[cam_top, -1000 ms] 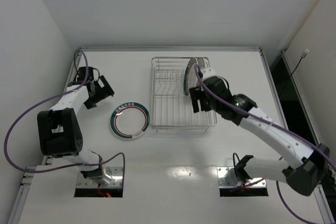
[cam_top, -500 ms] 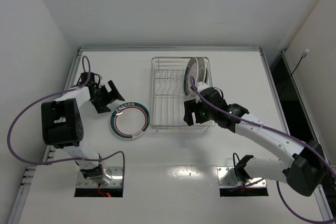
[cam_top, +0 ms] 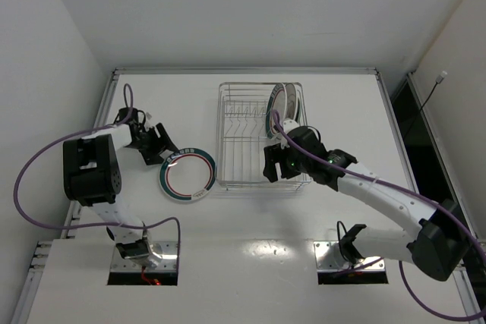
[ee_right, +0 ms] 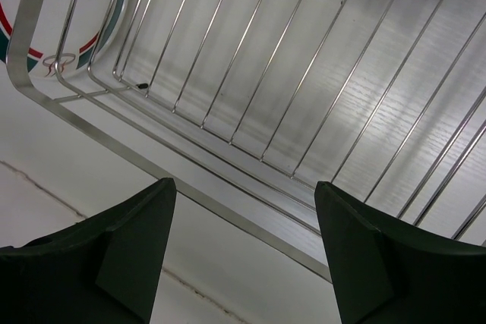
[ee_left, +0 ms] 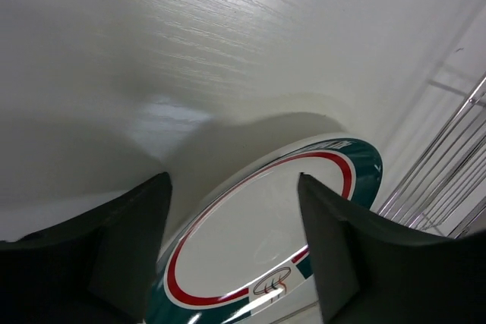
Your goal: Load the plates into the dish rack
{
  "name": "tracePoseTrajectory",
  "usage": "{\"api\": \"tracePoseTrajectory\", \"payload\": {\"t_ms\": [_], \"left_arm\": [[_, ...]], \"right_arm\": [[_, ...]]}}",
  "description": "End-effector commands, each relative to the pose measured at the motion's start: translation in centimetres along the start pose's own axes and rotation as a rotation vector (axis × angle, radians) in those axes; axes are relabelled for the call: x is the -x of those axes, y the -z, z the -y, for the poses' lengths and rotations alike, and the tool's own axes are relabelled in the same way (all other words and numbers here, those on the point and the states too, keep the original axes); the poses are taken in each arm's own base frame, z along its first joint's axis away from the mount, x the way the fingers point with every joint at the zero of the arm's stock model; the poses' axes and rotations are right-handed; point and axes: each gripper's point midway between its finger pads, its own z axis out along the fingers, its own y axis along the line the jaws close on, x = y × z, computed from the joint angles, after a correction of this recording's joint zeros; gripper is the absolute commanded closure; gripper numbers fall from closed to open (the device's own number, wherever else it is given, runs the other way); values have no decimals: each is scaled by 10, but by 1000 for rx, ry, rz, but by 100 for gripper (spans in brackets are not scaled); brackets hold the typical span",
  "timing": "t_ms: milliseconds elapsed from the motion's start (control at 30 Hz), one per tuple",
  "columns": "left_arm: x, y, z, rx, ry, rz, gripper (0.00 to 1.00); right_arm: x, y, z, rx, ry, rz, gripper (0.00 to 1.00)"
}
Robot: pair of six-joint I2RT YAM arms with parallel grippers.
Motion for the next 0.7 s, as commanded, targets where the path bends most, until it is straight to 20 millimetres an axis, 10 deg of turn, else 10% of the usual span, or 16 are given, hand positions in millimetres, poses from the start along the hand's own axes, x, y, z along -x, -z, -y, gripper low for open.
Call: {"api": "tracePoseTrajectory", "payload": {"t_ms": [0,300,667], "left_arm": [[-11,-6,3,-48,-14,-67,40],[-10,-10,0,-37,-19,-72,99],[28,24,-21,189,-30,139,100]], "right_arm": [[20,1,-10,40,-6,61,29],[21,1,-8,34,-12,63,29],[17,-3,-6,28,-12,46,29]]}}
